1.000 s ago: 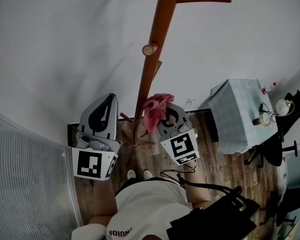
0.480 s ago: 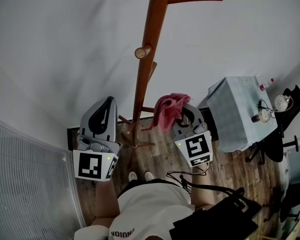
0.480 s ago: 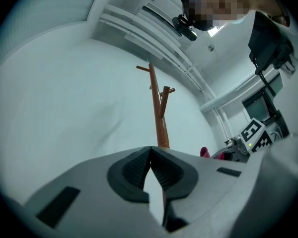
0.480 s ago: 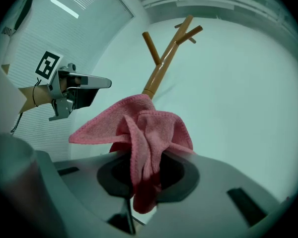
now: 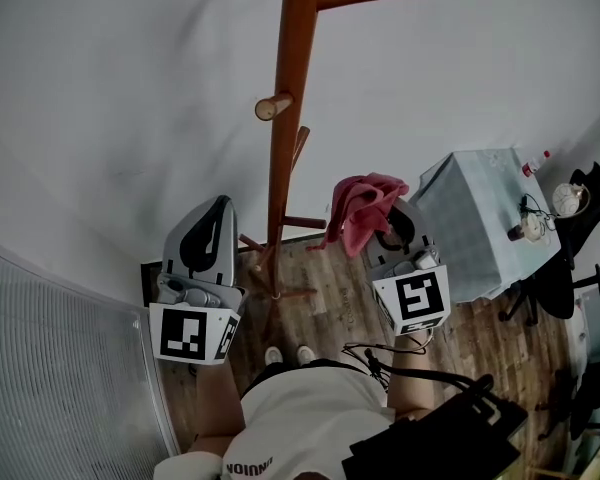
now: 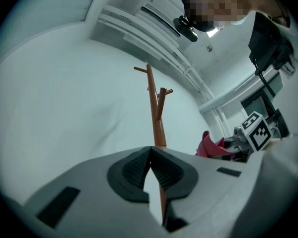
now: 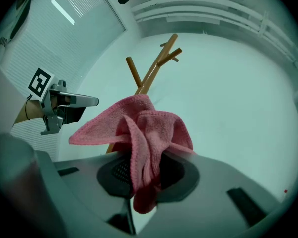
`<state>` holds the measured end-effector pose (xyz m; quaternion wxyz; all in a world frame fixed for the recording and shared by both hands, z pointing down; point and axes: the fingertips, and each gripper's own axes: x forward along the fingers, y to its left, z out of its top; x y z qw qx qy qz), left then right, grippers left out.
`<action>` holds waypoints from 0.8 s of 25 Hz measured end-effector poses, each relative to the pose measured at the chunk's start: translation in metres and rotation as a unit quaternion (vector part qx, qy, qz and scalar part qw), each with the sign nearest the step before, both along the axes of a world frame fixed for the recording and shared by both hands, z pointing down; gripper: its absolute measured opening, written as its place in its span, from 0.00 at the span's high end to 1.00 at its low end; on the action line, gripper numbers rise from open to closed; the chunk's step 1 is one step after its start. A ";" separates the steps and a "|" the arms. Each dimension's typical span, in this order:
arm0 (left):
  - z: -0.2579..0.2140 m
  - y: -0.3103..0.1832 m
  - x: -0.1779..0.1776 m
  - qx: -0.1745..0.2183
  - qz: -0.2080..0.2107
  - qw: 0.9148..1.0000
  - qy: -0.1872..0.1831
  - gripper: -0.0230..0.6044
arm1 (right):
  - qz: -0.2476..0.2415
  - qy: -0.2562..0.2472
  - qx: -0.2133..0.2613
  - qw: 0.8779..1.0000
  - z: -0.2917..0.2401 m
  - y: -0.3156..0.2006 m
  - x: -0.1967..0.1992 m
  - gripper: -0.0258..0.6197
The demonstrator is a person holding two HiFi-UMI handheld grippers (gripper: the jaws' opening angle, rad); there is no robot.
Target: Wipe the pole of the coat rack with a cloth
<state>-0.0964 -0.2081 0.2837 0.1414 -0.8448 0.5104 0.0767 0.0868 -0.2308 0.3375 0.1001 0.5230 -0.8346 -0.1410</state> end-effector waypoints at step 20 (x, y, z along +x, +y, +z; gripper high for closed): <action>-0.005 0.002 -0.005 0.005 -0.002 1.000 -0.001 0.94 | 0.043 -0.025 0.083 0.995 -0.041 0.007 0.008 0.83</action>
